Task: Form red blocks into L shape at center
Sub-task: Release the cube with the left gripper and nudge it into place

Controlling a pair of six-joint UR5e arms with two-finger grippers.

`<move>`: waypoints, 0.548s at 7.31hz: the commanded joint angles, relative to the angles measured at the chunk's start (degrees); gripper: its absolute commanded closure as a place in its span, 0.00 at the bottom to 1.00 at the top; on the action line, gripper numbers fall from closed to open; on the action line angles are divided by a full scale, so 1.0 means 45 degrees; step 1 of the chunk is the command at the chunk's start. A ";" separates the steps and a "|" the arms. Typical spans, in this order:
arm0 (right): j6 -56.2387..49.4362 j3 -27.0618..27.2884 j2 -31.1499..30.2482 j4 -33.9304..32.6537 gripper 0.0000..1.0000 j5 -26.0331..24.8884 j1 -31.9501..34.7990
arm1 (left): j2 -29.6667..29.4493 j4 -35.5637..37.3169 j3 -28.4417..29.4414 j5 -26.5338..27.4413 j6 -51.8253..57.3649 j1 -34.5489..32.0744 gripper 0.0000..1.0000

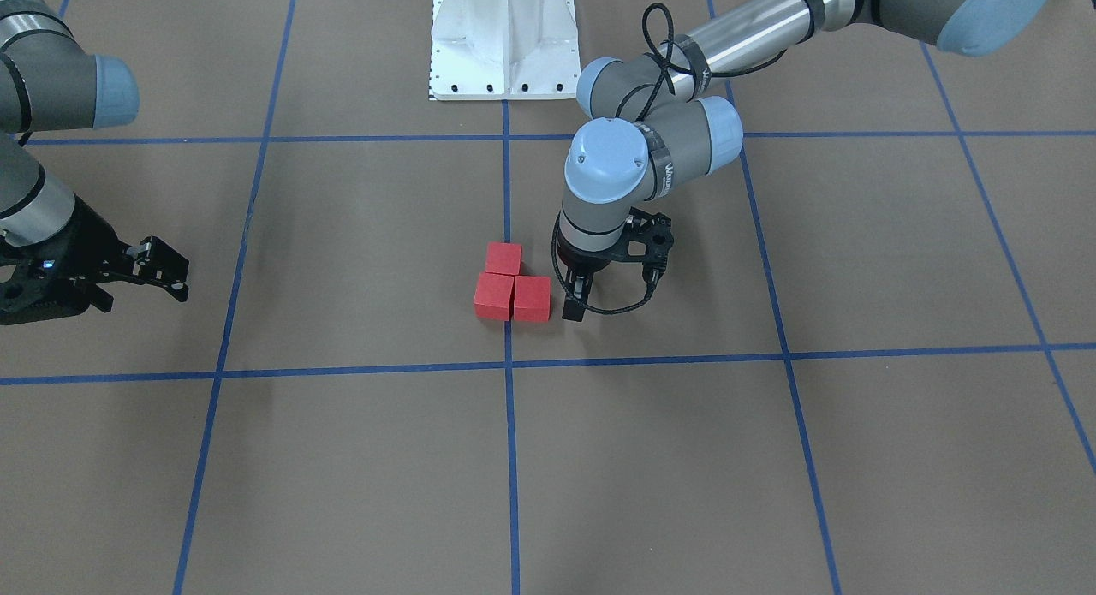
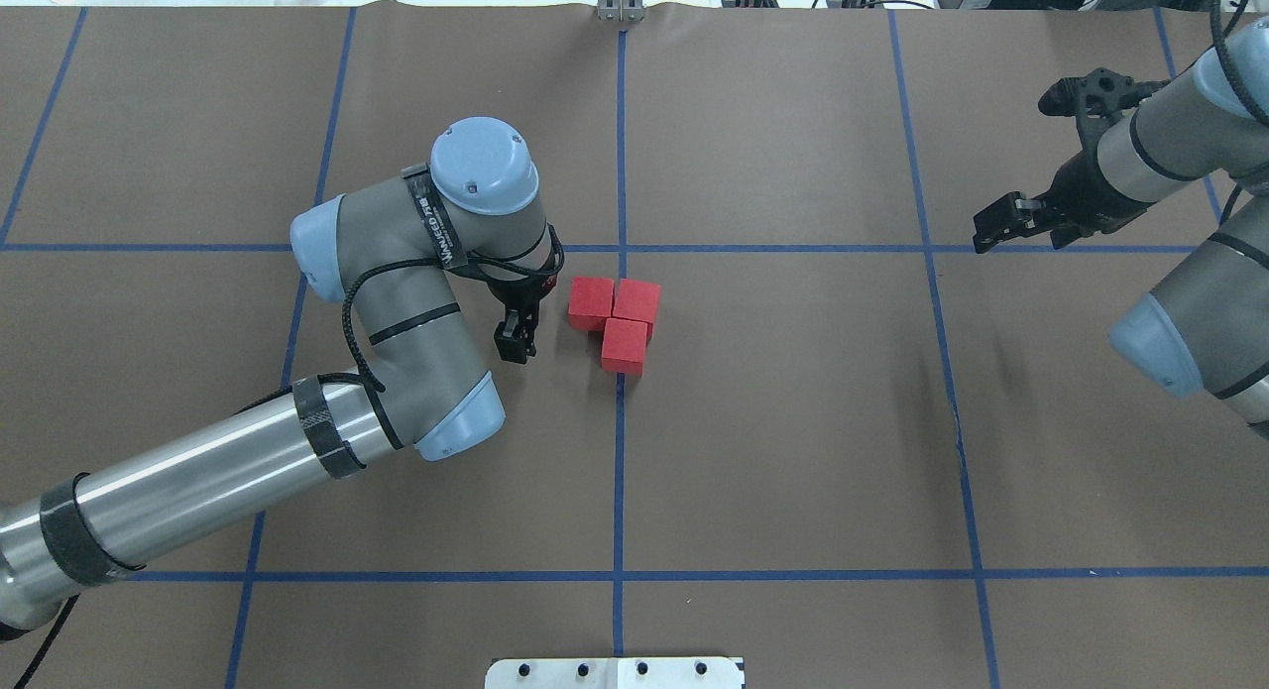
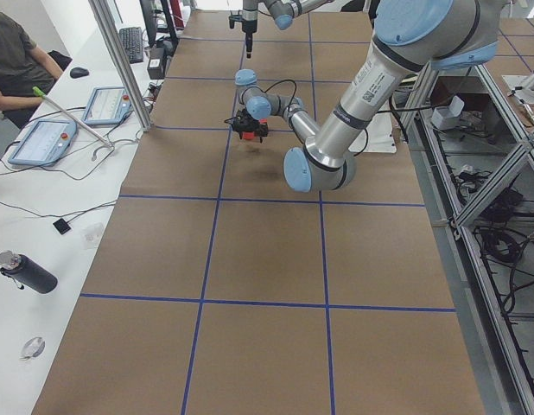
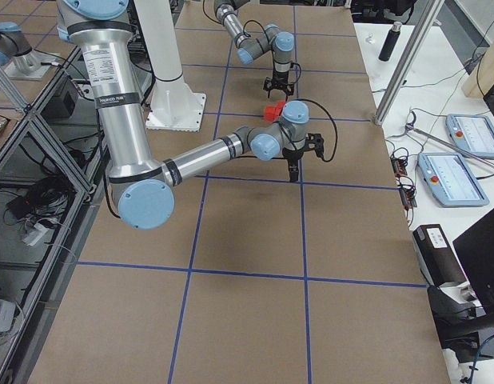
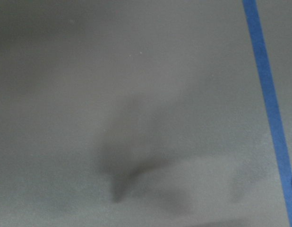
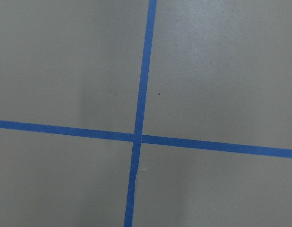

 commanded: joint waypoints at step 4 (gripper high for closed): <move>-0.0020 -0.0078 -0.0019 -0.0001 0.01 0.0000 -0.0039 | -0.0058 -0.0058 0.0038 -0.0021 0.0000 0.0278 0.00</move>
